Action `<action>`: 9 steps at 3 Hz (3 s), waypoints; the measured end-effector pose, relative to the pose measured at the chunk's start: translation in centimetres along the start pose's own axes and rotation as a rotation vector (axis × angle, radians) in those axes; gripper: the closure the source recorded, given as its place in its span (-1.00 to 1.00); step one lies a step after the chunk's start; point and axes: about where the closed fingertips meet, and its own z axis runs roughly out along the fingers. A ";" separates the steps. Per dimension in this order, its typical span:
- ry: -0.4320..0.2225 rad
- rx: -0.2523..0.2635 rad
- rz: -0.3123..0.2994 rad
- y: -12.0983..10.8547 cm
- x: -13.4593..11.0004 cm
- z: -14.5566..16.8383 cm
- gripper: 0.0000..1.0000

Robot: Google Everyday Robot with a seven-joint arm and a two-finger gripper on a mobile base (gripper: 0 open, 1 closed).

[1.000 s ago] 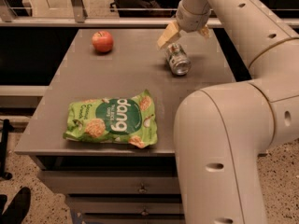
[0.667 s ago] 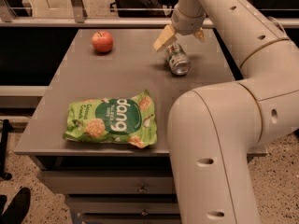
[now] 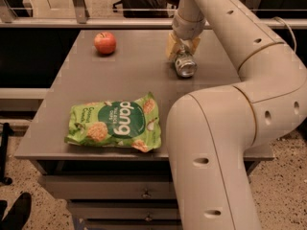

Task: Place 7up can upright

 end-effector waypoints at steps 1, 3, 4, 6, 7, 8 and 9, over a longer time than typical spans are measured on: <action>-0.003 0.005 -0.004 -0.1 -0.1 0.0 0.41; -0.222 -0.046 -0.088 -1.9 -1.3 -5.9 1.00; -0.547 -0.155 -0.242 -3.5 -0.5 -11.6 1.00; -0.969 -0.304 -0.380 -3.2 -0.8 -16.7 1.00; -1.143 -0.381 -0.467 -1.0 -1.3 -18.4 1.00; -1.249 -0.425 -0.586 2.8 -1.9 -19.9 1.00; -1.271 -0.449 -0.587 2.7 -1.8 -20.0 1.00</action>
Offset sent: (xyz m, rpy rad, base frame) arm -0.0025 -0.0218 0.0642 0.0634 -0.1795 0.0602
